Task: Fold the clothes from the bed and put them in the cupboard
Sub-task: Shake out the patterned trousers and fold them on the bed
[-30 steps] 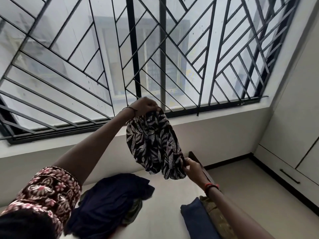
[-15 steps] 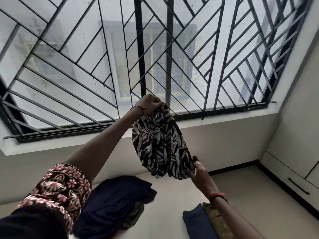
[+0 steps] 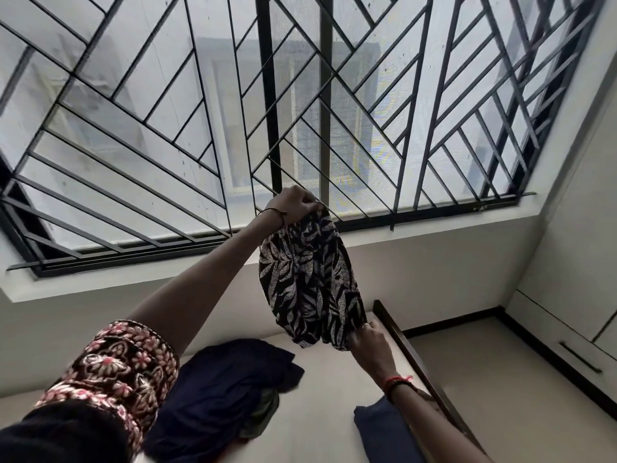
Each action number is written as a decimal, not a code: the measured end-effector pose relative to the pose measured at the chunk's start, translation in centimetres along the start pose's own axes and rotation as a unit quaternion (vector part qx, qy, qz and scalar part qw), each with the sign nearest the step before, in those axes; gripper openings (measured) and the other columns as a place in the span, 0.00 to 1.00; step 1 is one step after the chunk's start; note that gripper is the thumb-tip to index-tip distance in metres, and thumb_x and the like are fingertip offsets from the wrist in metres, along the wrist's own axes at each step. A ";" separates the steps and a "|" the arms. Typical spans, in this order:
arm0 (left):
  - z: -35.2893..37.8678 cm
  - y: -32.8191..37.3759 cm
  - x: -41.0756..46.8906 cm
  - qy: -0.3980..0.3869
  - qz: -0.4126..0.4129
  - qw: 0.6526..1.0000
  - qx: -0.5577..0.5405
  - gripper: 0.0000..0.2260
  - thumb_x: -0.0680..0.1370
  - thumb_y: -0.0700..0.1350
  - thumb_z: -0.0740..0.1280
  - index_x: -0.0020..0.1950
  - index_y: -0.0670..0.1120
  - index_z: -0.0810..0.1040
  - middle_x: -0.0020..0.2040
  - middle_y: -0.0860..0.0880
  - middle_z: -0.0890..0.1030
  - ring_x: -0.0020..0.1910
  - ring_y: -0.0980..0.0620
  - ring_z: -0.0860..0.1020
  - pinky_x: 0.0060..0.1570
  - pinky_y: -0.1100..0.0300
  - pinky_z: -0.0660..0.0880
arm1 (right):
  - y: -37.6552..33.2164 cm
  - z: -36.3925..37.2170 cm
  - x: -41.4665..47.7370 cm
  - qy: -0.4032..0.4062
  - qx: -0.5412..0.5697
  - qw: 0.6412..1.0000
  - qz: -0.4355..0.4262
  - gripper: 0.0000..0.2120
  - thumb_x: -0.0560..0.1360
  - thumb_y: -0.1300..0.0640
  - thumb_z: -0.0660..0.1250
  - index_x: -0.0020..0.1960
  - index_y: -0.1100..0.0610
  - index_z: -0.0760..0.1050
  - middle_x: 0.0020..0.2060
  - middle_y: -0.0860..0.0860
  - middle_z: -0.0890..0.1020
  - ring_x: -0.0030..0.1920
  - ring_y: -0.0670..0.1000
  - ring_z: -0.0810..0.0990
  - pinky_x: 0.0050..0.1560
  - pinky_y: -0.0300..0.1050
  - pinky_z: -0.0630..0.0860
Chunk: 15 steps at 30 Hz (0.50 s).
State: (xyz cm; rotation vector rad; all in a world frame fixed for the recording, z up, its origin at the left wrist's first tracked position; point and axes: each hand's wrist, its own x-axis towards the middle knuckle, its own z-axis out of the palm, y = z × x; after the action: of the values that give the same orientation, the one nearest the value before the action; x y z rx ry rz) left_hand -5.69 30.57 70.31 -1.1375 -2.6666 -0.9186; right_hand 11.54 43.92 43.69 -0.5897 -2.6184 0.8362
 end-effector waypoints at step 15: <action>-2.8 -1.6 -2.1 0.011 0.010 1.000 0.023 0.10 0.77 0.45 0.67 0.50 0.40 0.83 0.47 0.43 0.83 0.45 0.49 0.78 0.46 0.58 0.73 | 0.6 -2.4 3.6 0.029 0.056 0.993 0.102 0.09 0.75 0.58 0.64 0.44 0.65 0.76 0.46 0.61 0.79 0.49 0.62 0.78 0.45 0.49 0.71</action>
State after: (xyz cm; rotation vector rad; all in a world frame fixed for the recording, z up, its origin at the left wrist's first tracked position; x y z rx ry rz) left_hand -5.67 26.78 71.17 -1.1344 -2.6407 -0.8555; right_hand 9.66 47.20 45.88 -0.8471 -2.4692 1.0037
